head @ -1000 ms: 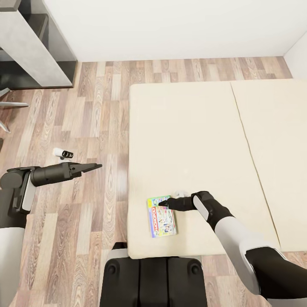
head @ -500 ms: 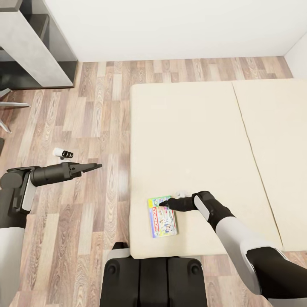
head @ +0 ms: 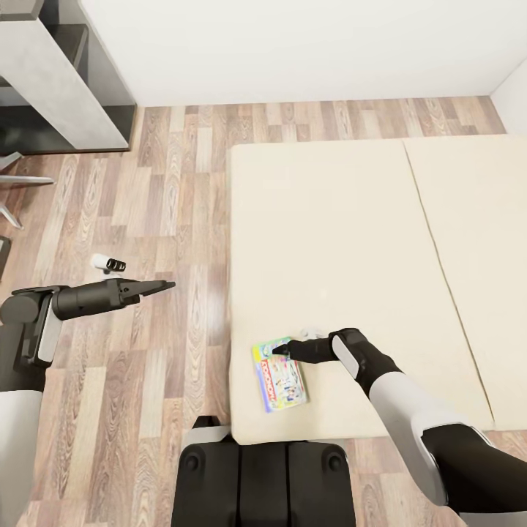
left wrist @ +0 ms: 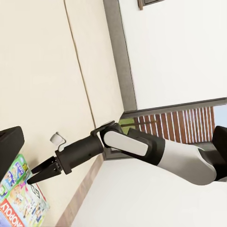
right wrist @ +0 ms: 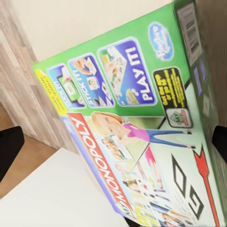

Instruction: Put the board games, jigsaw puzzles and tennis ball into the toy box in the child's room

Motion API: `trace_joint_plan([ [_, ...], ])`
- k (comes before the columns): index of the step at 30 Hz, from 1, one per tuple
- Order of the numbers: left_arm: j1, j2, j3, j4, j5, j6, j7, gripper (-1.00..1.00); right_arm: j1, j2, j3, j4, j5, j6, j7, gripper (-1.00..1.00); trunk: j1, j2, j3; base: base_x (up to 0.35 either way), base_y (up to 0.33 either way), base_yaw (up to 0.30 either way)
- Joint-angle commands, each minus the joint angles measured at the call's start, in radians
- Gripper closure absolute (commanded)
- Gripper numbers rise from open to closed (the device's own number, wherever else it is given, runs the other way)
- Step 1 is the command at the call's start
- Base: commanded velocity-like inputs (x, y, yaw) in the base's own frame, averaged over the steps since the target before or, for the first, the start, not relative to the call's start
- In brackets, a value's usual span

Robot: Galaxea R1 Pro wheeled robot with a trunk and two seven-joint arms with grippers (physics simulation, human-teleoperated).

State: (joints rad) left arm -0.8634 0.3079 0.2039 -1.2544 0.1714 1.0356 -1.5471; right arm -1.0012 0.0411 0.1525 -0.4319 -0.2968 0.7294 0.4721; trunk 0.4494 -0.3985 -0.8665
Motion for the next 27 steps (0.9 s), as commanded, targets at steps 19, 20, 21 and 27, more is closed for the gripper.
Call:
trace_joint_plan([
  [19,0.000,0.000,0.000,0.000,0.000,0.011,-0.004,-1.00,0.000,-0.004,0.003,-0.001,-0.004,0.004,-0.001,-1.00,0.001,-0.002,-0.001,0.000,0.017,0.000],
  [20,0.000,0.000,0.000,0.000,0.000,0.011,-0.004,-1.00,0.000,-0.005,0.003,0.000,-0.004,0.004,-0.001,-1.00,0.001,-0.002,-0.001,0.000,0.000,0.000],
  [21,0.000,0.000,0.000,0.000,0.000,0.011,-0.004,-1.00,0.000,-0.006,0.003,0.000,-0.004,0.004,-0.001,-1.00,0.001,-0.002,-0.001,0.000,0.000,0.000],
  [27,0.000,0.000,0.000,0.000,0.000,0.011,-0.004,-1.00,0.000,-0.012,0.003,0.017,-0.004,0.005,0.001,-1.00,0.001,-0.002,-0.001,0.000,0.000,0.000],
])
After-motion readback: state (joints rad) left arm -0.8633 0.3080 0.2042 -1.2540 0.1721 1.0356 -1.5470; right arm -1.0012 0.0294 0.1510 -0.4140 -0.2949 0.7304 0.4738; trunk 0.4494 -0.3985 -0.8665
